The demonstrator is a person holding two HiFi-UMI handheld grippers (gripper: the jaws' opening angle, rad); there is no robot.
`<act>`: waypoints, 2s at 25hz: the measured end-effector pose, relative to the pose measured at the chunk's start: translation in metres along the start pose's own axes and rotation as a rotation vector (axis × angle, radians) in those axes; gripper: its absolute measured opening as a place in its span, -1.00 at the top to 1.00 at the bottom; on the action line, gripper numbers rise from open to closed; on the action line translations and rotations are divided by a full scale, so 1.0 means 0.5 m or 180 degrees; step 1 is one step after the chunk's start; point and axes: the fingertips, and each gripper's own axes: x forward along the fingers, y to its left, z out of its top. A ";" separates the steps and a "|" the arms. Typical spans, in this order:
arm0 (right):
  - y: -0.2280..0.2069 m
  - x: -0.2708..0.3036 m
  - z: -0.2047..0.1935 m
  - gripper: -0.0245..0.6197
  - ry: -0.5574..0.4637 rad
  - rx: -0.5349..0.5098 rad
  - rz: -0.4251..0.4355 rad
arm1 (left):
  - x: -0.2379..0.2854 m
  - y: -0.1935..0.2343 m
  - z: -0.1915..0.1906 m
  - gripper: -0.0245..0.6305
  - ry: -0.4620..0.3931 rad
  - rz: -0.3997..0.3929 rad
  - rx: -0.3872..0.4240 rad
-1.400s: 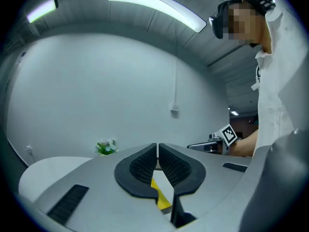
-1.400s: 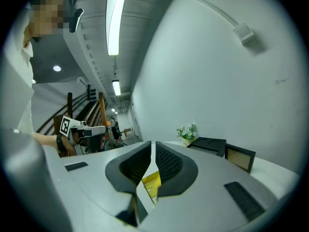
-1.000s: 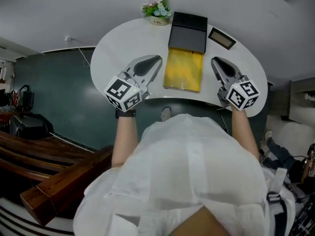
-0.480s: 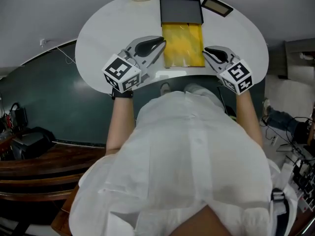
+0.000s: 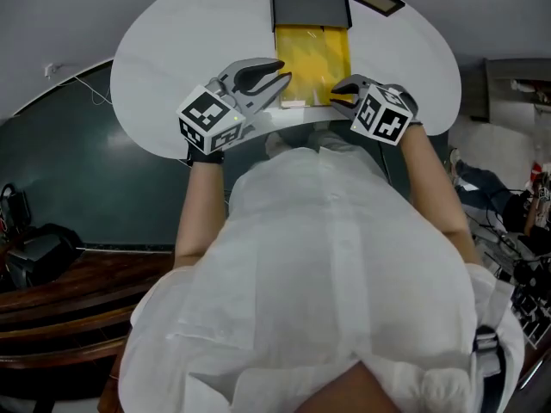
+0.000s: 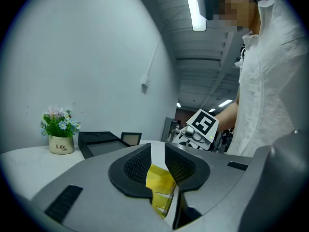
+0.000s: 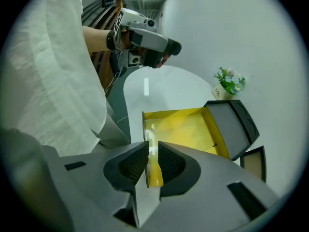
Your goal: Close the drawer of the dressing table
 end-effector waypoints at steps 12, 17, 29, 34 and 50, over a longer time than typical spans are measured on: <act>0.039 0.089 -0.060 0.78 0.0658 -0.0385 0.0687 | -0.013 0.016 -0.017 0.61 -0.0005 0.0074 -0.0094; 0.052 0.105 -0.069 0.77 0.0809 -0.0432 0.0830 | -0.016 0.020 -0.014 0.60 -0.0022 0.0090 -0.0117; 0.054 0.131 -0.075 0.84 0.0816 -0.0381 0.0814 | -0.016 0.029 -0.011 0.60 -0.0034 0.0115 -0.0132; 0.051 0.131 -0.081 0.85 0.0821 -0.0313 0.0762 | -0.013 0.025 -0.010 0.60 -0.0040 0.0125 -0.0132; 0.024 0.129 -0.087 0.86 0.0769 -0.0228 0.0722 | -0.015 0.032 -0.016 0.60 -0.0036 0.0240 -0.0169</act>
